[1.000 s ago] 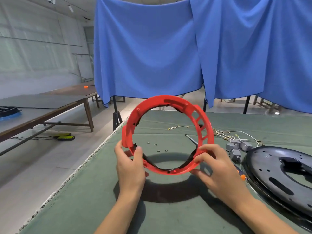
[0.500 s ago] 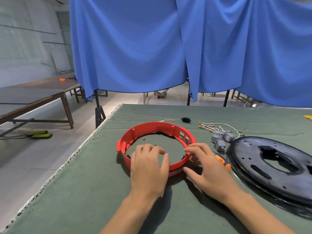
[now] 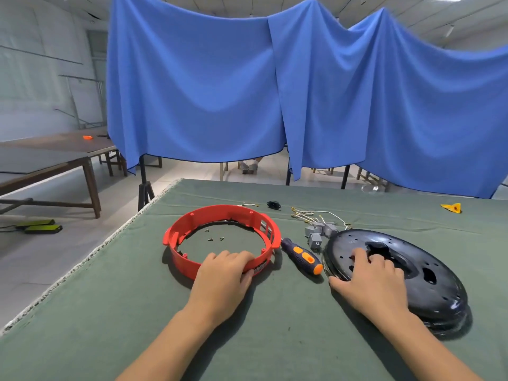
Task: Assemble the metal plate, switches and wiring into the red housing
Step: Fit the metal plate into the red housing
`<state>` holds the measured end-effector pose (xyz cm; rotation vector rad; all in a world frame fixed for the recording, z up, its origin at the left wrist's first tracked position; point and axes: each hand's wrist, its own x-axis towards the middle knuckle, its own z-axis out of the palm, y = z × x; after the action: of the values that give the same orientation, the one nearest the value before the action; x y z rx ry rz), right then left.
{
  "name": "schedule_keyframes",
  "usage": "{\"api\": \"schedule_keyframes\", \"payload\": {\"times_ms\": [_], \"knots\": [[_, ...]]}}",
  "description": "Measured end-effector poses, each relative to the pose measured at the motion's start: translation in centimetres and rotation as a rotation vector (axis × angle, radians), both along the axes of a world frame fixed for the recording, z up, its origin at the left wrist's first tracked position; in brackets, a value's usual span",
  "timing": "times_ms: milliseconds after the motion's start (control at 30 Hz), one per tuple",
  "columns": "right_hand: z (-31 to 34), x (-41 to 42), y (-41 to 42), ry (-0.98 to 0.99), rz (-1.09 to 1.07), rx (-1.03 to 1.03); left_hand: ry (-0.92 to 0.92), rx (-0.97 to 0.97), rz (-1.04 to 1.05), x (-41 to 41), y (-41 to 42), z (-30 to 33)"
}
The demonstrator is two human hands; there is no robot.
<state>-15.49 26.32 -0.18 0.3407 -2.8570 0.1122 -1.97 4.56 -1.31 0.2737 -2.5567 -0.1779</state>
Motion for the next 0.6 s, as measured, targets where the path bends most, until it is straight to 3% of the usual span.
{"api": "schedule_keyframes", "payload": {"times_ms": [100,200,333,467,600], "knots": [[0.8,-0.2,0.5,-0.025,0.001,-0.085,0.016,0.006,-0.017,0.3,0.0,0.1],[1.9,0.3,0.9,0.223,0.12,-0.133,0.031,0.017,-0.025,0.5,-0.1,0.1],[5.3,1.0,-0.2,0.458,0.466,-0.379,0.069,0.052,-0.044,0.5,-0.3,0.0],[9.5,2.1,-3.5,0.206,0.781,-0.873,0.136,0.151,-0.045,0.7,-0.5,0.3],[11.5,3.0,-6.6,-0.172,0.89,-1.355,0.271,0.317,0.034,1.3,-1.3,0.9]]}}
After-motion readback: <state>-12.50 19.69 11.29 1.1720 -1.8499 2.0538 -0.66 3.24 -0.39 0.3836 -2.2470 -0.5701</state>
